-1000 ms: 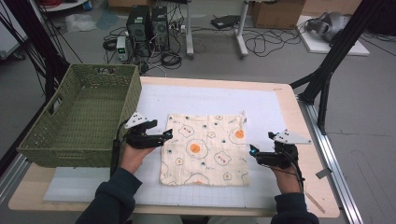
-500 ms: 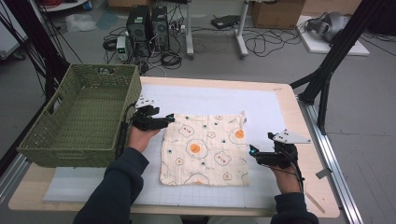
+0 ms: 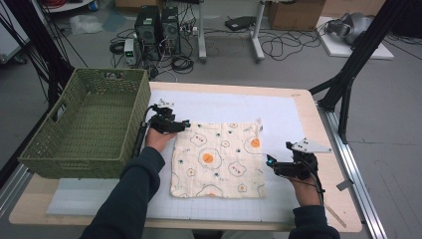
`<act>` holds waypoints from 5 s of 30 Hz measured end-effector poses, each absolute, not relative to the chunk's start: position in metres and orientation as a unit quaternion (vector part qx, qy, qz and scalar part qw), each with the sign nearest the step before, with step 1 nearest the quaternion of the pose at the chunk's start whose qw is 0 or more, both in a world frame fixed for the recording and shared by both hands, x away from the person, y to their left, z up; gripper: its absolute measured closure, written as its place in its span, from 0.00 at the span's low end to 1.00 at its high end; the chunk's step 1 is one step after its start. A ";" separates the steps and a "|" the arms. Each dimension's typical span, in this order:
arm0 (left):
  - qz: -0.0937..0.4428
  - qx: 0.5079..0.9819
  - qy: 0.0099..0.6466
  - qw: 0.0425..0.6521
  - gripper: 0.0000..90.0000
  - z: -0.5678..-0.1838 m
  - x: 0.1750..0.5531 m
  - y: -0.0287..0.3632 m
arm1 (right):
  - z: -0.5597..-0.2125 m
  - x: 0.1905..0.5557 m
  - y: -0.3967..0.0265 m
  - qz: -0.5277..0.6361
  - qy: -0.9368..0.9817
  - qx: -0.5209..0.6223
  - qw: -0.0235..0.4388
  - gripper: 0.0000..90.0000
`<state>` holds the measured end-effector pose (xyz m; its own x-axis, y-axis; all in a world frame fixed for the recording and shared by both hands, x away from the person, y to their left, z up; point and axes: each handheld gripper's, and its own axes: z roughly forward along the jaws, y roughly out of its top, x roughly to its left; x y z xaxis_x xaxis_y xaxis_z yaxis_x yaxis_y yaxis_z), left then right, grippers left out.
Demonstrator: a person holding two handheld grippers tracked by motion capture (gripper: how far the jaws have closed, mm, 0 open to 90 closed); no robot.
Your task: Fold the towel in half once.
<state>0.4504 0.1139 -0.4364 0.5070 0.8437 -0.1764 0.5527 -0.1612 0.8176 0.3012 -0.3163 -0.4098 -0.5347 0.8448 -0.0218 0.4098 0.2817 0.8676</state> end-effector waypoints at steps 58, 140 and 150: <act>0.176 0.778 0.455 0.397 0.97 -0.444 0.449 0.121 | -0.447 0.449 -0.265 0.360 0.799 0.445 0.185 0.76; 0.165 0.783 0.333 0.499 0.97 -0.438 0.303 0.140 | -0.431 0.305 -0.290 0.422 0.809 0.353 0.205 0.96; 0.147 0.764 0.348 0.523 0.73 -0.433 0.299 0.147 | -0.423 0.298 -0.301 0.455 0.796 0.349 0.193 0.78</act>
